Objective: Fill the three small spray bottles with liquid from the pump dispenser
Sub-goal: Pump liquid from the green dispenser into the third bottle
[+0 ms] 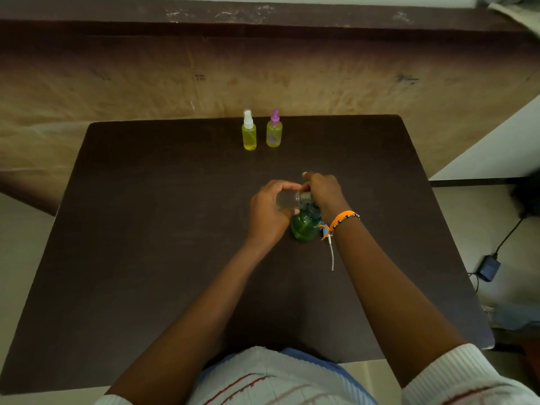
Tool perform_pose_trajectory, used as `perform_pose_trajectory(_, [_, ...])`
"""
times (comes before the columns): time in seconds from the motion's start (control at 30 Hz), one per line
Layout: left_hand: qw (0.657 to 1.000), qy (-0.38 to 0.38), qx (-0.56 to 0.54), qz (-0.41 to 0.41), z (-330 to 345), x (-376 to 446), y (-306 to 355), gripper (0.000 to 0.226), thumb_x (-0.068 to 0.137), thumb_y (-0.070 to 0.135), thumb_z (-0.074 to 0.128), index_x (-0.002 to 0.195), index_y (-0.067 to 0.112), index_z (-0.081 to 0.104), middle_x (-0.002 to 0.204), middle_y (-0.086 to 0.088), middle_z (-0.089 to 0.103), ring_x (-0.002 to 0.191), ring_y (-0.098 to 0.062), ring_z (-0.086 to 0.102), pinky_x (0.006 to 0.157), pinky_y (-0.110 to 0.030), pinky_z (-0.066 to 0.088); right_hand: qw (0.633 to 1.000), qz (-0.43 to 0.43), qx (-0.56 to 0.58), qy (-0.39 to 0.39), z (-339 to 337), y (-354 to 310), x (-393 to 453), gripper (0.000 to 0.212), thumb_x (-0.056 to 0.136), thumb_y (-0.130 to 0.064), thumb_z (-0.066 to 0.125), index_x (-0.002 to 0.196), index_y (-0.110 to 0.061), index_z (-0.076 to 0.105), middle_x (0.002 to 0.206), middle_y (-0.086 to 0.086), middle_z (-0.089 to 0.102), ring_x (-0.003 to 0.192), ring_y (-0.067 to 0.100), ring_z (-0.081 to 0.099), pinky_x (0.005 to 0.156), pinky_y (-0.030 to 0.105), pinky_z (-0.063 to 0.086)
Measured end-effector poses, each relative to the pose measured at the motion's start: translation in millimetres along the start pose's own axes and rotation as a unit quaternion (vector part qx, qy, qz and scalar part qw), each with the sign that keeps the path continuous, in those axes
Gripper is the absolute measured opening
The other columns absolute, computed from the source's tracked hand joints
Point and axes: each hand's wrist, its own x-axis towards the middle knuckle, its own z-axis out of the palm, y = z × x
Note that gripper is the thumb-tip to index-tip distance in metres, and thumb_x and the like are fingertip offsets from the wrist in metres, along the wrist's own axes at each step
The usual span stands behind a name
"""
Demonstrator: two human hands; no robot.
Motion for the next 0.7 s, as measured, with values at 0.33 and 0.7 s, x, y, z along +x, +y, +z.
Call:
perform_pose_trajectory(0.33, [1.000,0.006,0.010,-0.008,4.3,-0.5,-3.6,0.044,0.057,-0.008,0.072,0.093,0.018,0.068,0.089,0.011,0.062,0.088,-0.013,0.060,0.074,-0.024,0.047,0.999,-0.012,-0.042,0.029,-1.0,1.2,-3.3,0.032,0.087,-0.020,0.048,0.097,-0.004,0.074,0.096,0.011,0.065,0.087,0.027,0.057,0.086,0.039,0.049])
perform_pose_trajectory(0.7, [1.000,-0.005,-0.006,-0.012,-0.2,-2.2,1.7,0.045,0.059,-0.008,0.073,0.094,0.021,0.067,0.092,0.010,0.062,0.090,-0.013,0.060,0.075,-0.022,0.047,0.999,-0.017,-0.038,0.001,-2.3,-1.1,-2.4,0.030,0.089,-0.019,0.050,0.095,-0.001,0.072,0.105,0.019,0.068,0.087,0.028,0.058,0.082,0.037,0.049])
